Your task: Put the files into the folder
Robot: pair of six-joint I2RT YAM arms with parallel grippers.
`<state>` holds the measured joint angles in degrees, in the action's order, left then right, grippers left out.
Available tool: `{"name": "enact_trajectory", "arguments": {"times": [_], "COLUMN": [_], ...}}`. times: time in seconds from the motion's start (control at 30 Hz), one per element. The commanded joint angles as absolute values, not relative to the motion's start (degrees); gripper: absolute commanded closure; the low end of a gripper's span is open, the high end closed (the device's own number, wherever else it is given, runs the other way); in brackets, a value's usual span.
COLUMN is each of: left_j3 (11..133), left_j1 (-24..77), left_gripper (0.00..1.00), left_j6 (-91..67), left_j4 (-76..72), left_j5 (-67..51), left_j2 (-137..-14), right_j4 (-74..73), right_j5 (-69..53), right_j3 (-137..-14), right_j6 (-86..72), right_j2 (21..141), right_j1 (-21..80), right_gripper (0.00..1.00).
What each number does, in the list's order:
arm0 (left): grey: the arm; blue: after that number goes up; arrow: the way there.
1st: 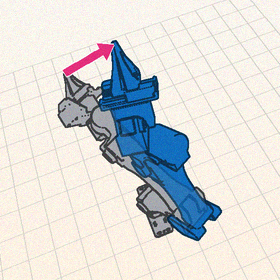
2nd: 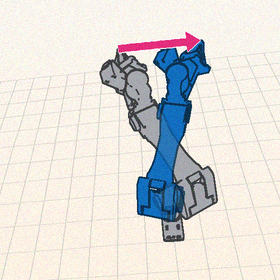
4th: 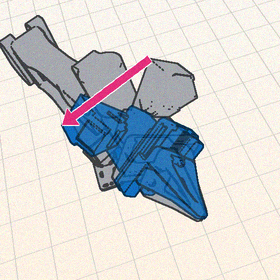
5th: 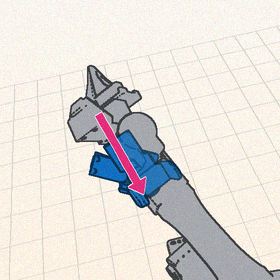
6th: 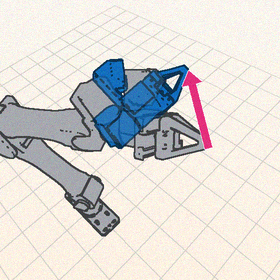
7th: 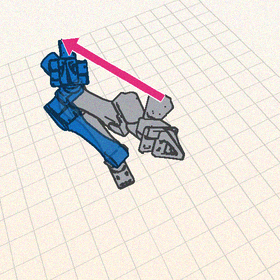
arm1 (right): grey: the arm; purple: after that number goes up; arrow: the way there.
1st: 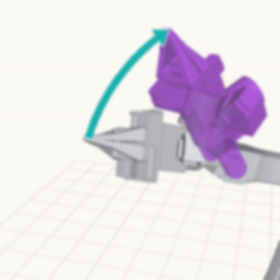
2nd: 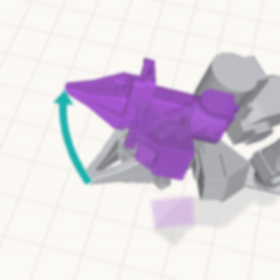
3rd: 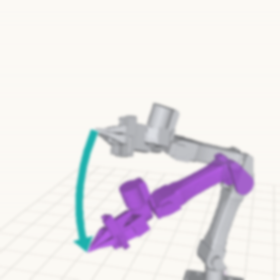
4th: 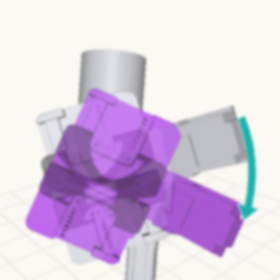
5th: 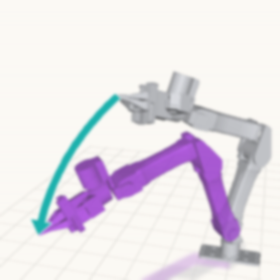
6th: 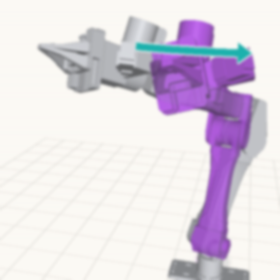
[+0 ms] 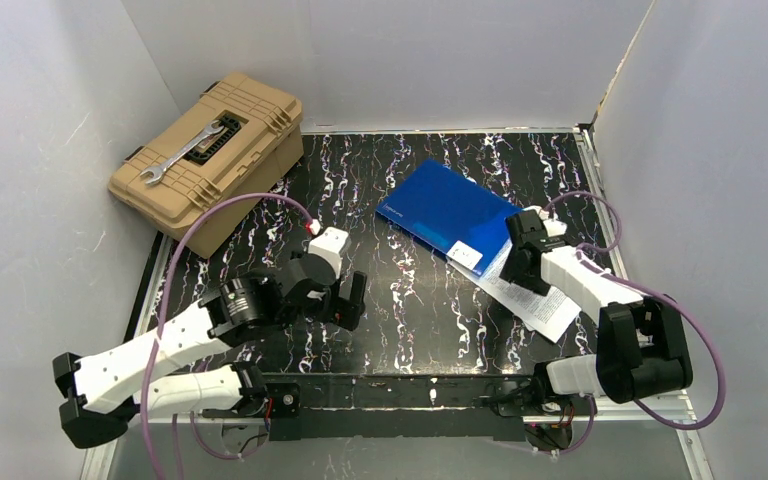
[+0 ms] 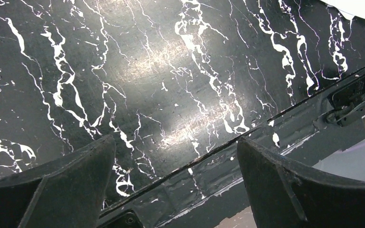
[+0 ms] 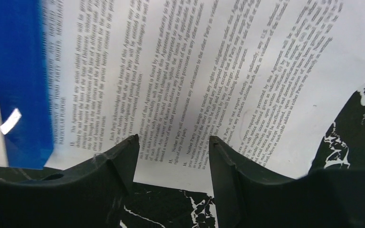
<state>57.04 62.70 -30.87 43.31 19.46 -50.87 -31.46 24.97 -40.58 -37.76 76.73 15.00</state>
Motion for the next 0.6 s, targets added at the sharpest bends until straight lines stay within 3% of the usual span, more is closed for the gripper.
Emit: {"name": "enact_trajectory", "arguments": {"times": [0.0, 0.23, 0.47, 0.57], "left_j3": [57.49, 60.06, 61.18, 61.98], "left_j1": [61.70, 58.52, 53.24, 51.61], "left_gripper": [0.02, 0.02, 0.02, 0.02], "left_j6": [-33.87, -36.32, -39.29, -40.59], "left_j4": [40.67, 35.91, 27.55, 24.45], "left_j5": [20.65, 19.30, 14.71, 12.94], "left_j2": [-53.77, -61.05, -68.37, -72.18], "right_j4": [-35.03, -35.72, -32.74, -31.53], "right_j5": [26.81, 26.19, 19.89, 18.13], "right_j3": [-48.49, -59.51, -71.14, -76.10], "right_j6": [-34.74, -29.32, -22.35, -18.51], "right_j2": [73.39, 73.10, 80.73, 85.11], "right_j1": [14.73, 14.73, 14.71, 14.72], "right_gripper": [0.34, 0.19, 0.02, 0.01]}}
